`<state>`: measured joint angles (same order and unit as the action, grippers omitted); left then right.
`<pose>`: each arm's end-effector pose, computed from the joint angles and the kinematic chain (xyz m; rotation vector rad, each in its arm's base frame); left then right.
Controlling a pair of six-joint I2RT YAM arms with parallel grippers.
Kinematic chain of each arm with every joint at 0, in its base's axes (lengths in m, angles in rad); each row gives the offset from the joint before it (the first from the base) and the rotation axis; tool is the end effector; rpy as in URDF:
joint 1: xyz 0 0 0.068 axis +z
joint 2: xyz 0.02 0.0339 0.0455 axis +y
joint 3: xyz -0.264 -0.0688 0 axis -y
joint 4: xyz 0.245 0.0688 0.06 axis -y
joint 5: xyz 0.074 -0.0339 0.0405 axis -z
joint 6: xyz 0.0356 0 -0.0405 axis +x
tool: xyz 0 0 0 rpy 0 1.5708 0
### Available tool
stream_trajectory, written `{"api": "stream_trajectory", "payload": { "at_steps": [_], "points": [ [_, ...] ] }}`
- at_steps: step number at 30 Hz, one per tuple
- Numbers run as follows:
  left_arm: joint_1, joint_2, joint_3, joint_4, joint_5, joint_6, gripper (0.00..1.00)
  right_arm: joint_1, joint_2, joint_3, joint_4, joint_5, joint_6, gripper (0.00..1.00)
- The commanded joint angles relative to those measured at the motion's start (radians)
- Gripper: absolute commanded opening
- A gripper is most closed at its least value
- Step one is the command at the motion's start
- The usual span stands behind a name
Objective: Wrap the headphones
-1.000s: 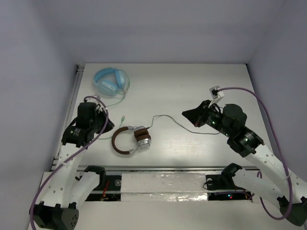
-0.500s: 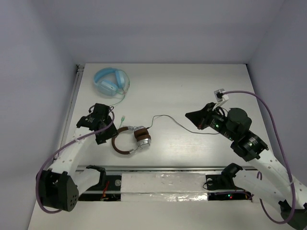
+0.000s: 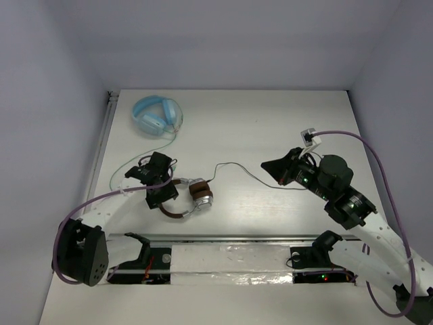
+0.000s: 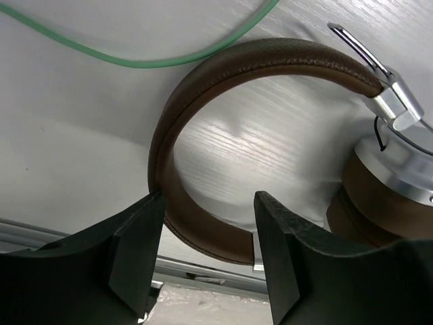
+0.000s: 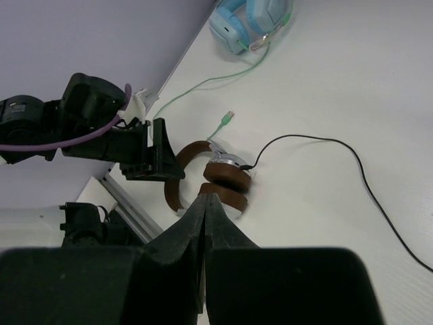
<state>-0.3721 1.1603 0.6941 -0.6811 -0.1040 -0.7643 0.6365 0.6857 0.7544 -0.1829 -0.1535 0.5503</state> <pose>0.1927 -0.0712 0.1993 -0.5605 2.6649 -0.1955 0.1290 0.1021 0.3449 -0.1993 1.7785 1.0042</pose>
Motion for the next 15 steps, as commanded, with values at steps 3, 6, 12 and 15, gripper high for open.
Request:
{"api": "stream_trajectory", "payload": {
  "at_steps": [3, 6, 12, 15],
  "points": [
    [-0.022, 0.062, 0.022, -0.02, -0.089, -0.063, 0.5, 0.006, -0.028, 0.01, 0.045, 0.002, -0.001, 0.0],
    [-0.022, 0.097, 0.038, -0.034, -0.115, -0.067, 0.46, 0.006, -0.046, 0.007, 0.039, 0.011, -0.001, 0.0],
    [-0.022, 0.03, 0.097, -0.093, -0.206, -0.07, 0.46, 0.006, -0.04, 0.003, 0.042, 0.012, -0.003, 0.0],
    [-0.022, 0.051, 0.1, -0.121, -0.2, -0.063, 0.53, 0.006, -0.035, 0.0, 0.048, 0.008, -0.003, 0.0]
  ]
}}
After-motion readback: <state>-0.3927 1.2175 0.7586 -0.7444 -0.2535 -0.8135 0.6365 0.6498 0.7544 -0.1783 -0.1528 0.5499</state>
